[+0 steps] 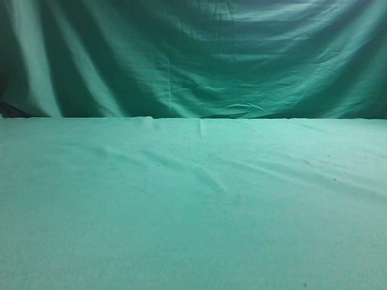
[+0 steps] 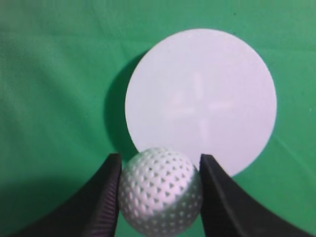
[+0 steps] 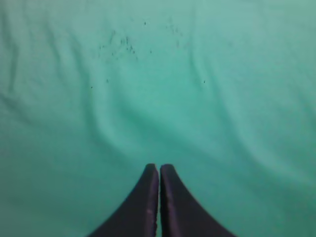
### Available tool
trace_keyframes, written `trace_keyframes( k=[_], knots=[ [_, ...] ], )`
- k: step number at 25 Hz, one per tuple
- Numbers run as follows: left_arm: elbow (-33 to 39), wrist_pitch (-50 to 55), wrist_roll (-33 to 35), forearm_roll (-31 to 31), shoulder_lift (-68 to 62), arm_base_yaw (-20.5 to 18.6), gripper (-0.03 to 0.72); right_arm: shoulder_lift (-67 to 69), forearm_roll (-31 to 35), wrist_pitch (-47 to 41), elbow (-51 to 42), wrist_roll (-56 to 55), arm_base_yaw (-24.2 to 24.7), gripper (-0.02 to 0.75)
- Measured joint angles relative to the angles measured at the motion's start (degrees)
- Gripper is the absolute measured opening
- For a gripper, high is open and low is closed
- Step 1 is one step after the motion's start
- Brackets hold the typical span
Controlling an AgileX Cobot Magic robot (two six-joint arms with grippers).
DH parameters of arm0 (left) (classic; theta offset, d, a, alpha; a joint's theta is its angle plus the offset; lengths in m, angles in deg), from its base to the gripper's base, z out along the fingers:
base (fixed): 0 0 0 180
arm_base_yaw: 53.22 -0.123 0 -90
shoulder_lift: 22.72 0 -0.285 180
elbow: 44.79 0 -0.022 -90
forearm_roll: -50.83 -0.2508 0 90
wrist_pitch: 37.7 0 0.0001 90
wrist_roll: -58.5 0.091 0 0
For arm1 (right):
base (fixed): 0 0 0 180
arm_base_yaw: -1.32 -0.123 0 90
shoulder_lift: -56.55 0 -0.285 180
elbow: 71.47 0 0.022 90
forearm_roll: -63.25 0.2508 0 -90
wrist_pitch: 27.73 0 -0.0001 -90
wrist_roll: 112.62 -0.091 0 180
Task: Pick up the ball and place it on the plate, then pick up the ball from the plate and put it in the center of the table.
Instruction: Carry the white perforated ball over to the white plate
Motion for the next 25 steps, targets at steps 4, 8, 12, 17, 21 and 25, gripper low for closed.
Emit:
trace_keyframes(
  k=[4,8,12,17,21,25],
  knots=[
    [0.0,-3.7,0.0,-1.2,-2.6,0.0,0.306,3.2,-0.2,-1.0,1.5,-0.1,-0.3,0.0],
    [0.0,-6.3,0.0,-1.8,-5.2,0.0,0.306,4.6,-0.3,-1.1,1.5,-0.1,-2.9,0.0],
    [0.0,-7.7,0.0,-2.0,-7.3,0.0,0.306,5.7,-0.3,-1.1,1.5,-0.1,-3.9,0.0],
    [0.0,-8.6,0.0,-2.0,-8.4,0.0,0.306,6.1,-0.3,-1.1,1.5,-0.1,-3.9,0.0],
    [0.0,-9.2,0.0,-1.6,-8.5,0.0,0.361,6.1,-0.2,-1.0,1.5,-0.1,-3.9,0.0],
    [-0.2,-9.2,0.0,-0.3,-8.5,0.0,0.605,6.2,1.0,-0.9,1.5,-0.1,-3.9,0.0]
  ],
)
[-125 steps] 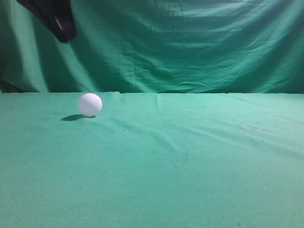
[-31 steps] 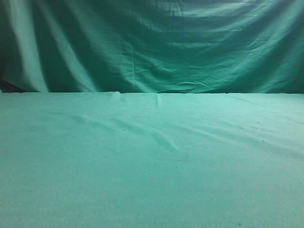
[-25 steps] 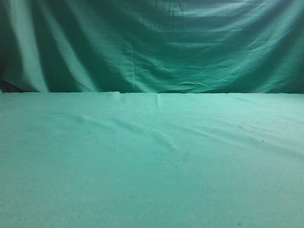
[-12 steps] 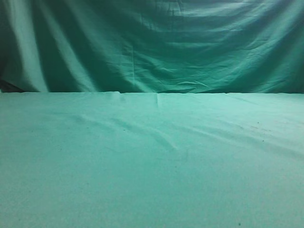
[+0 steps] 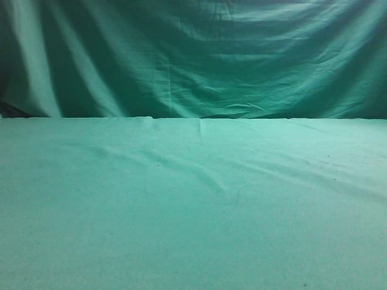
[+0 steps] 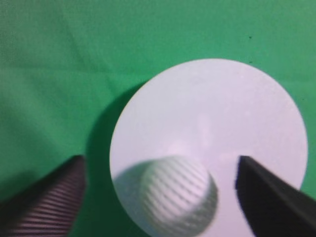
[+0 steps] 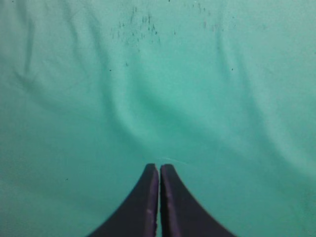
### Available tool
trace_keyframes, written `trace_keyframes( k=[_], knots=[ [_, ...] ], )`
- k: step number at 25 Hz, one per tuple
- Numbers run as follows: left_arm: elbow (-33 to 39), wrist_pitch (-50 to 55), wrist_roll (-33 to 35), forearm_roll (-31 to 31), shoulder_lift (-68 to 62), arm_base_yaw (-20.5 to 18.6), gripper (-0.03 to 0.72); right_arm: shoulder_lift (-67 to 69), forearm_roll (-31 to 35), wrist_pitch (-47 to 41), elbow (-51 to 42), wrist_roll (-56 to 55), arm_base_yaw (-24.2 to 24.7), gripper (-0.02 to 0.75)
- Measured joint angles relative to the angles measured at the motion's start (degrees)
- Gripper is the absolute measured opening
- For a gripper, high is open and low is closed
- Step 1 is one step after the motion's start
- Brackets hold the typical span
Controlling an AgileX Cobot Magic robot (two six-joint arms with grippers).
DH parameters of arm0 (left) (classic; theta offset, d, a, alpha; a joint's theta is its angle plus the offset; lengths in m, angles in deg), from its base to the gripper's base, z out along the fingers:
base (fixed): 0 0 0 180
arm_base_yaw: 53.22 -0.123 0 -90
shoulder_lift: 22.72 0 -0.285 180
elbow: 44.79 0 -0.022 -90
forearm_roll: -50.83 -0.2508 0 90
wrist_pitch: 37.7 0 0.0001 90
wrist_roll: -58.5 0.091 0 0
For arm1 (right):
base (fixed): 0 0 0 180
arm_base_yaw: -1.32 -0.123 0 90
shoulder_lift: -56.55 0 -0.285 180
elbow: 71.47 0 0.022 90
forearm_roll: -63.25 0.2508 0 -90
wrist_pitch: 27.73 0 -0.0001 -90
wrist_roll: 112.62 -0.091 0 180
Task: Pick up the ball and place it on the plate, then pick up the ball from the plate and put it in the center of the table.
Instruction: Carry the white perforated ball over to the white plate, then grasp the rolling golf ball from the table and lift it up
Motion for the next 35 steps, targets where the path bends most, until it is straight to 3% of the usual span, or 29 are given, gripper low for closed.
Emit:
trace_keyframes(
  k=[2,5,6,8,12,15,18,25,29,35],
  knots=[
    [-1.4,1.4,0.0,2.7,0.0,0.0,0.662,0.0,0.5,0.1,0.0,0.0,0.0,0.0],
    [-6.0,5.3,0.0,7.2,-0.1,0.0,0.646,0.0,0.8,0.4,0.0,0.0,0.0,0.0],
    [-7.5,7.0,0.0,8.4,-0.1,0.0,0.573,0.0,0.8,0.4,0.0,0.0,0.0,0.0],
    [-11.5,11.4,1.7,12.1,-0.1,0.0,0.5,0.0,0.9,0.4,0.0,0.0,0.0,0.0],
    [-17.3,20.6,11.3,23.7,0.0,0.0,0.333,0.0,1.0,0.4,0.0,0.1,0.0,0.0],
    [-18.6,23.9,17.5,31.4,0.7,0.0,0.118,0.0,1.0,0.4,0.0,0.1,0.0,0.0],
    [-18.6,24.9,21.5,34.0,3.1,0.1,0.0,0.0,1.0,-0.5,0.0,0.2,0.0,0.0],
    [-16.1,21.8,24.9,33.6,17.1,7.3,0.0,0.0,1.0,-1.8,0.0,0.4,0.0,0.0],
    [-6.9,12.6,27.0,34.3,27.2,12.4,0.0,0.0,0.8,-2.1,0.0,0.6,0.0,0.0],
    [8.9,2.8,32.8,38.8,41.9,13.8,0.0,0.0,0.4,-2.4,0.0,0.6,0.0,0.0]
  ],
)
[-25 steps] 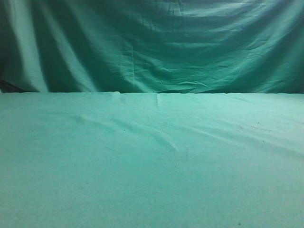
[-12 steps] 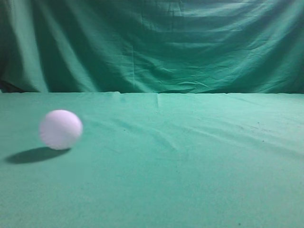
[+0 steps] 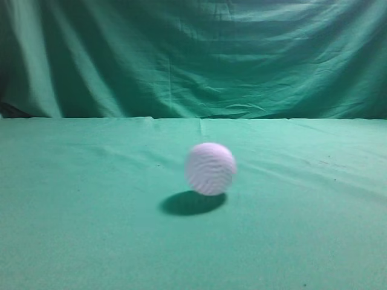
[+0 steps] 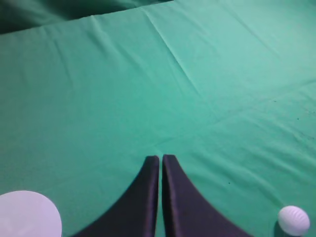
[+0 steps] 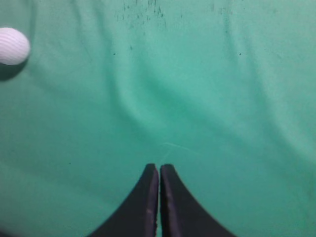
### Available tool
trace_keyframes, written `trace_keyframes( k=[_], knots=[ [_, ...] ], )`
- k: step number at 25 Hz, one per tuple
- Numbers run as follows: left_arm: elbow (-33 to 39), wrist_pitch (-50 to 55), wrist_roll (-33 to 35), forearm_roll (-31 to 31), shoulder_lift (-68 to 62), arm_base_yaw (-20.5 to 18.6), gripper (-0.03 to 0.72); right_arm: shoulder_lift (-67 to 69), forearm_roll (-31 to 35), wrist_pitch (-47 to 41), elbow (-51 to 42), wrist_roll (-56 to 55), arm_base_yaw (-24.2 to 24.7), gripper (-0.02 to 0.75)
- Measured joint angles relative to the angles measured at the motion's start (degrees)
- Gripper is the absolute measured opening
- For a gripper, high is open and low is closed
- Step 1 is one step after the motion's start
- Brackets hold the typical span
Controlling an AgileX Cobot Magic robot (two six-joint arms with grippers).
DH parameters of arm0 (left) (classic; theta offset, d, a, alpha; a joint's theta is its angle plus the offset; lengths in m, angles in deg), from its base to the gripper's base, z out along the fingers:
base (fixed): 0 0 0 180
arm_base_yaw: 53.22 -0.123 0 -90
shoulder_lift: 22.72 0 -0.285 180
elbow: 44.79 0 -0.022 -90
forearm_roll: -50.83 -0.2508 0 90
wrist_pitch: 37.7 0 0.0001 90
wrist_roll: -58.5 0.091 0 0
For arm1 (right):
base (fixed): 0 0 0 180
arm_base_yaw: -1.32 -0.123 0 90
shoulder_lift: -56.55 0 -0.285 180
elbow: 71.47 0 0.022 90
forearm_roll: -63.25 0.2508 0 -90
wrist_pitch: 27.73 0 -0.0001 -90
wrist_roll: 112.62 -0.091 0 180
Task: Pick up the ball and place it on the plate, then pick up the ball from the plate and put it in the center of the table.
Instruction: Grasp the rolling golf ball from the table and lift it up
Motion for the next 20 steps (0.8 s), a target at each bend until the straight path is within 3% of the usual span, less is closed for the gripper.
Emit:
trace_keyframes(
  k=[11,16,20],
  knots=[
    [20.9,-3.5,5.6,0.6,25.4,0.0,0.0,1.5,-4.4,-0.5,0.3,-1.3,-4.7,0.0],
    [25.1,-4.4,5.9,-2.3,32.1,0.0,0.0,5.1,-4.6,-1.0,3.3,-2.7,-5.1,0.0],
    [26.6,-5.2,5.9,-3.9,33.0,0.0,0.0,9.9,-4.9,-1.0,5.4,-2.9,-9.3,0.0]
  ],
)
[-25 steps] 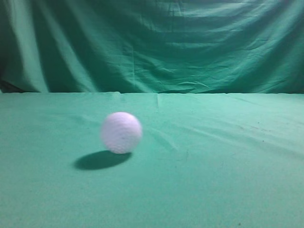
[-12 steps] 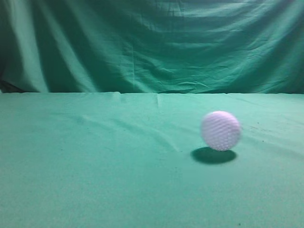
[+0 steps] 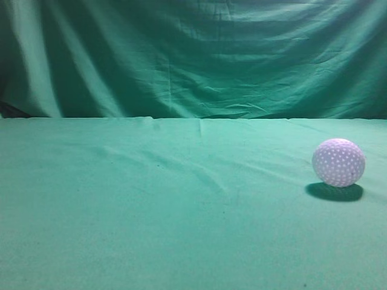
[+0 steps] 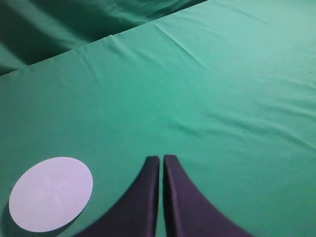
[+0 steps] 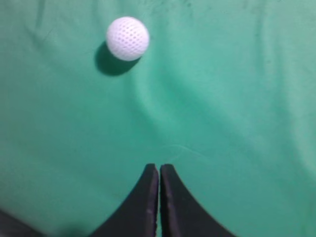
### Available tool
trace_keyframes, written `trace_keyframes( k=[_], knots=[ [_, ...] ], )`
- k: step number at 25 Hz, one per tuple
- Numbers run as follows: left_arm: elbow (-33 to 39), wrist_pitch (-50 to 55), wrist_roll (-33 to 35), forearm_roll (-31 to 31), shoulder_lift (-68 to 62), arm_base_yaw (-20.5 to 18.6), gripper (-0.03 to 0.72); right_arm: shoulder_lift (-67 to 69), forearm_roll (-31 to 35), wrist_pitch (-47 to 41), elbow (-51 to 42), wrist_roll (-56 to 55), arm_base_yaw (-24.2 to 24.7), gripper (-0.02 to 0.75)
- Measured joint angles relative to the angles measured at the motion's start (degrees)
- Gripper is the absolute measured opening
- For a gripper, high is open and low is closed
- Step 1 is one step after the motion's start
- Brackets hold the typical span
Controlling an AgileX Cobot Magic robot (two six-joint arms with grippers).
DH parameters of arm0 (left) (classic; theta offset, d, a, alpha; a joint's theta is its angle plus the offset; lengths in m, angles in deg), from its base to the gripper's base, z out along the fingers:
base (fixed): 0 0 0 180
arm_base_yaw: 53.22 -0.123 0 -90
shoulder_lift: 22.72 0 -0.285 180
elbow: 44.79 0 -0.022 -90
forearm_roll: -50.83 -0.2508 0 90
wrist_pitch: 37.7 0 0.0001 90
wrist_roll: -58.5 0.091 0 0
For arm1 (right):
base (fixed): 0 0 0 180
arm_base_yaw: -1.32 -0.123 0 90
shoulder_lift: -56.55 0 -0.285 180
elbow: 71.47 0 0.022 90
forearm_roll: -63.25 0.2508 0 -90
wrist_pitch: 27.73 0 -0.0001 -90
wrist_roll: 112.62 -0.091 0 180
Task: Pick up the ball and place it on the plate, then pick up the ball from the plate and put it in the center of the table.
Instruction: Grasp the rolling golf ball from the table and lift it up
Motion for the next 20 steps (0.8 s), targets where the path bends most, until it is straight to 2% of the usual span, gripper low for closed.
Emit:
trace_keyframes(
  k=[7,14,15,16,20],
  knots=[
    [3.0,-4.0,0.0,-0.1,0.0,0.0,0.0,10.9,-6.7,2.7,3.8,-5.5,-7.7,0.0],
    [3.3,-4.4,0.0,-0.1,0.0,0.0,0.0,21.0,-7.4,7.9,8.4,-6.2,-13.8,0.0],
    [3.4,-4.4,0.0,-0.1,0.0,0.0,0.0,22.4,-7.4,8.6,8.9,-6.2,-14.7,0.046],
    [3.4,-4.4,0.0,-0.1,0.0,0.0,0.0,23.4,-7.4,9.5,9.4,-6.2,-15.7,0.046],
    [3.4,-4.4,0.0,-0.1,0.0,0.0,0.0,27.9,-6.4,12.2,10.7,-6.2,-17.5,0.249]
  ],
)
